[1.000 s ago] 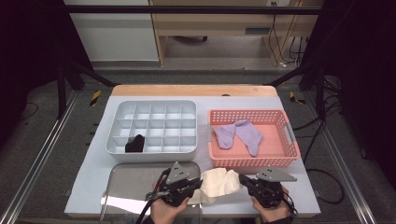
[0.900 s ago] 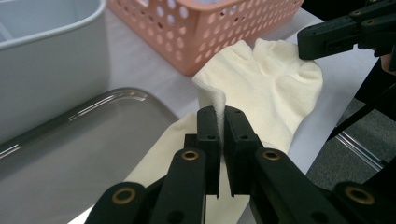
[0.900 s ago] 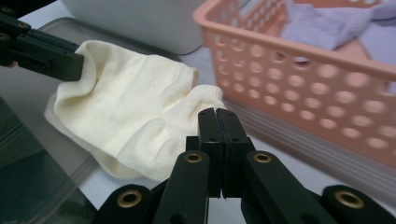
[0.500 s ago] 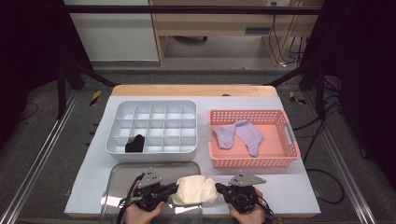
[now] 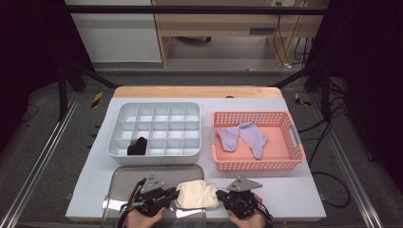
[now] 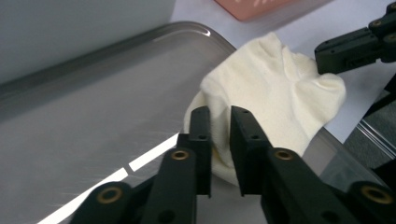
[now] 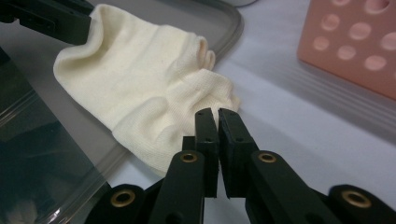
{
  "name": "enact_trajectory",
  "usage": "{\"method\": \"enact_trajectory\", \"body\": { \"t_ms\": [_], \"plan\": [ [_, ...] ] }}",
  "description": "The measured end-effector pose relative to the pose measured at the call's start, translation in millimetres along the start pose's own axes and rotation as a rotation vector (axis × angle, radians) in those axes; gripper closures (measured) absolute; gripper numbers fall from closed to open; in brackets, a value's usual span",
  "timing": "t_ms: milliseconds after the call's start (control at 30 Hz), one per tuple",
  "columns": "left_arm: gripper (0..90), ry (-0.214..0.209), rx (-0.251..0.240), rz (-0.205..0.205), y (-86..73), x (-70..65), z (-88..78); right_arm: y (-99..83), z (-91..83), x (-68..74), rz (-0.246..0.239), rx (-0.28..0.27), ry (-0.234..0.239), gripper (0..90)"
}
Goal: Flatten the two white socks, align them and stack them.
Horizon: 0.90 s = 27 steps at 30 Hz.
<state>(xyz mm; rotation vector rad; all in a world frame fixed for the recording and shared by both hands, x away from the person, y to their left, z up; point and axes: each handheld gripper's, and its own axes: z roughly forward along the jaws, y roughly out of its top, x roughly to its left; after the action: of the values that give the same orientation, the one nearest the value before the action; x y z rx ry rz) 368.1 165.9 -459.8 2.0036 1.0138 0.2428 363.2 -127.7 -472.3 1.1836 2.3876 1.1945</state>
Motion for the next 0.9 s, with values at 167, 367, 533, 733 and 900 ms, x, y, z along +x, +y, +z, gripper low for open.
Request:
{"method": "enact_trajectory", "body": {
  "t_ms": [167, 367, 533, 733, 900],
  "plan": [
    [53.8, 0.058, -0.057, -0.013, 7.3, 2.9, -6.5, 4.2, -8.5, -4.3, 0.012, -0.064, -0.024, 80.4],
    [49.4, 0.071, 0.006, -0.003, 4.0, 1.9, 8.2, 1.7, 1.5, -4.5, 0.028, -0.049, -0.023, 73.9],
    [49.3, 0.091, 0.042, -0.010, -4.3, 7.4, 11.6, -3.0, 8.7, -4.5, 0.028, -0.021, -0.022, 72.5],
    [48.6, 0.079, 0.044, -0.006, -12.3, 11.9, 8.1, -6.2, 13.0, -5.9, 0.039, -0.013, -0.012, 72.5],
    [51.6, 0.083, 0.038, 0.011, -16.3, 9.2, 6.3, -6.6, 15.6, -5.1, 0.046, -0.018, -0.001, 75.3]
  ]
}}
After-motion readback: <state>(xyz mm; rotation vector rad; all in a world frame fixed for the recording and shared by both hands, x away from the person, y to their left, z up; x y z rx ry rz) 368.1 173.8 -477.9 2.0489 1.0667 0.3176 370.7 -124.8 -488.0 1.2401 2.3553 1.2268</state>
